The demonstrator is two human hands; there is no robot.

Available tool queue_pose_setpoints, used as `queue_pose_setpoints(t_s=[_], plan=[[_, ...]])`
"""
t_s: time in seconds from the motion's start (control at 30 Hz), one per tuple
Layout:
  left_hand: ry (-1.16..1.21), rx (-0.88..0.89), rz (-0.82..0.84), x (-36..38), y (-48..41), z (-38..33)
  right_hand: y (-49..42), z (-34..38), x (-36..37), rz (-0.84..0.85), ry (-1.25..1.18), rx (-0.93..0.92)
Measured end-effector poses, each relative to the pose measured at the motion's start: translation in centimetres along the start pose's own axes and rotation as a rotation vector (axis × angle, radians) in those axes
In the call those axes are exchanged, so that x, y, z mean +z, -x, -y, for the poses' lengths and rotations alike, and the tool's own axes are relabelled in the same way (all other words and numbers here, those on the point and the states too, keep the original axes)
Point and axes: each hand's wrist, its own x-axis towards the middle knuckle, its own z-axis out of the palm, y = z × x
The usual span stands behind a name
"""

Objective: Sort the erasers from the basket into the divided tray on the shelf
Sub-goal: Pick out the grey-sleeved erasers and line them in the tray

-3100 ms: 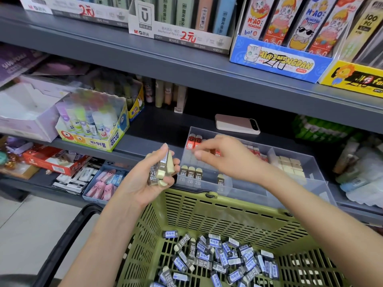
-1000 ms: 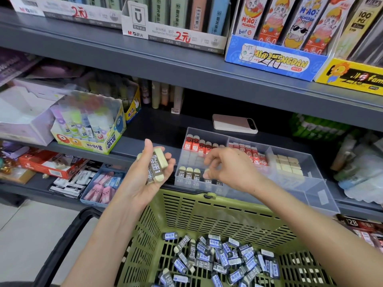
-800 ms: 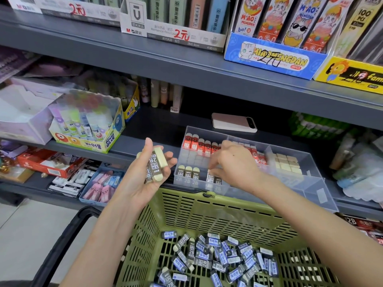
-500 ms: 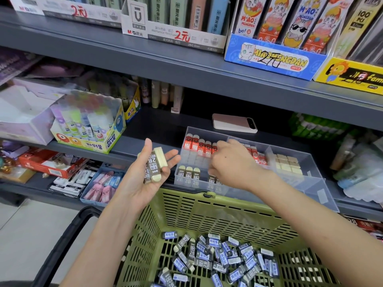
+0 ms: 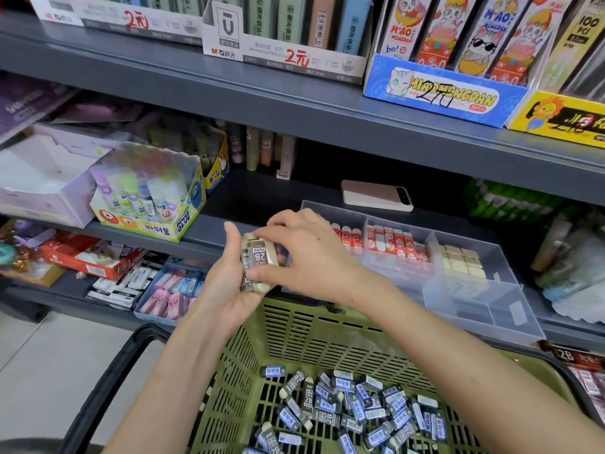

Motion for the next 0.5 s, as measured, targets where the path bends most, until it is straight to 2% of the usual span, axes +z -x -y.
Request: queue_pose_setpoints(t_s=[0.17, 0.23, 0.3, 0.33, 0.43, 0.5], plan=[[0.040, 0.008, -0.005, -0.2, -0.1, 0.1, -0.5, -0.2, -0.5, 0.024, -0.018, -0.054], [0.043, 0.013, -0.028, -0.2, -0.2, 0.2, -0.4, -0.2, -0.5, -0.031, -0.034, -0.083], [0.042, 0.017, -0.073, -0.3, -0.5, 0.1, -0.2, -0.2, -0.5, -0.120, -0.152, -0.085], [0.052, 0.018, -0.091, -0.4, -0.6, 0.0, 0.0, -0.3, -0.5, -0.168, -0.302, -0.042], [0.018, 0.025, -0.072, -0.3, -0.4, -0.1, 0.3, -1.2, -1.2, -0.300, -0.974, 0.190], [-0.101, 0.052, -0.038, -0.3, -0.1, 0.1, 0.4, -1.7, -1.2, -0.291, -1.263, 0.323]])
